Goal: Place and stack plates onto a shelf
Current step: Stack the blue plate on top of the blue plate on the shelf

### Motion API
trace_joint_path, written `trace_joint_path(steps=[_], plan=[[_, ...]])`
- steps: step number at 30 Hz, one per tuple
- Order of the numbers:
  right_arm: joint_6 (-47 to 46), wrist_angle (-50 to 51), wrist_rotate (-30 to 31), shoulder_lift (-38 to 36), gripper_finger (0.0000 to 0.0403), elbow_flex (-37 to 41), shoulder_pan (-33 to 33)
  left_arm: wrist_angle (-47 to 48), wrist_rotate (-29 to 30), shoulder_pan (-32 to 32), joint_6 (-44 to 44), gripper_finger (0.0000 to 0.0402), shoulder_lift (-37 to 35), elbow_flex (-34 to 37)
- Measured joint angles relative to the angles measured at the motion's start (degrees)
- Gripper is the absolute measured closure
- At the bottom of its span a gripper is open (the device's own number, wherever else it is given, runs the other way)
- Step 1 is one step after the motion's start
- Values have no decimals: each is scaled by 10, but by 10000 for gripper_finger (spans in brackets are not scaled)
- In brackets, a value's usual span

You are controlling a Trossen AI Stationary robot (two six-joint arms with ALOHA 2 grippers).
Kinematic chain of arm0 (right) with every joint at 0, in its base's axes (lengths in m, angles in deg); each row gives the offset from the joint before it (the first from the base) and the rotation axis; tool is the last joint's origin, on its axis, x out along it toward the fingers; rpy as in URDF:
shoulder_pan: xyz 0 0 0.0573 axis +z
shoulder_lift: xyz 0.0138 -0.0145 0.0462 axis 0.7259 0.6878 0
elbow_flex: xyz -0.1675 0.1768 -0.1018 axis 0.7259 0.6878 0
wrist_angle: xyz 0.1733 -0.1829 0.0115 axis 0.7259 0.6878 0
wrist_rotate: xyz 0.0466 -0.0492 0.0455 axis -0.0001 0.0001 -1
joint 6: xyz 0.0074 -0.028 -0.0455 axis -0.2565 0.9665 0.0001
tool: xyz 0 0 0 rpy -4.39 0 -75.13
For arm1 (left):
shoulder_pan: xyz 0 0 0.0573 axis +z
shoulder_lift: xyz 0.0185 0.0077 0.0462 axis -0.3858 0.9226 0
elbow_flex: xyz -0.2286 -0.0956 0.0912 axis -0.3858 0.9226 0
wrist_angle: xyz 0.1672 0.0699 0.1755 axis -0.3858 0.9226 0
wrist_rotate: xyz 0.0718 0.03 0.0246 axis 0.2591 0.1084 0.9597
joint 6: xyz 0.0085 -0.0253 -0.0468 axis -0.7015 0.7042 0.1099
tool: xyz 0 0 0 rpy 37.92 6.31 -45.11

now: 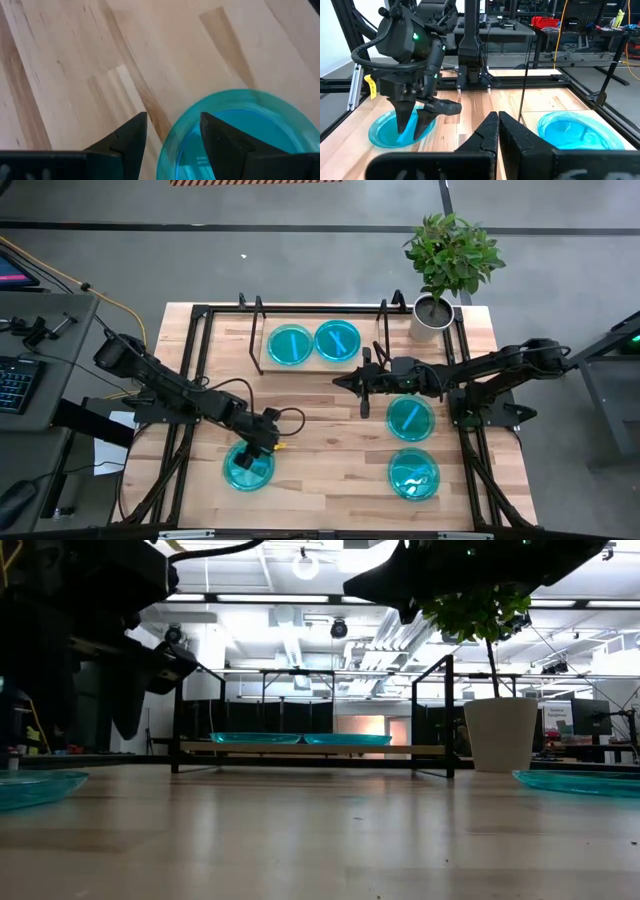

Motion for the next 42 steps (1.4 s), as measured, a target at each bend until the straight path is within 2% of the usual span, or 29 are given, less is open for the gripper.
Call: trace_joint_path(steps=[5, 10, 15, 21, 25, 33, 38, 42], plan=[[0, 3, 0, 0, 402, 0, 0, 15, -2, 8, -17, 227, 7, 0], [0, 4, 1, 0, 402, 0, 0, 5, -34, 15, -18, 227, 40, 0], [0, 8, 2, 0, 402, 0, 0, 8, -35, 15, -29, 227, 76, 0], [0, 8, 2, 0, 402, 0, 0, 7, -38, 15, -29, 232, 84, -2], [0, 8, 2, 0, 402, 0, 0, 7, -42, 16, -29, 264, 85, -2], [0, 8, 1, 0, 402, 0, 0, 7, -76, 14, -28, 388, 86, -1], [0, 8, 0, 0, 402, 0, 0, 30, -72, 26, -29, 393, 68, -6], [0, 8, 0, 0, 402, 0, -1, 75, -66, 44, -33, 400, 31, -40]])
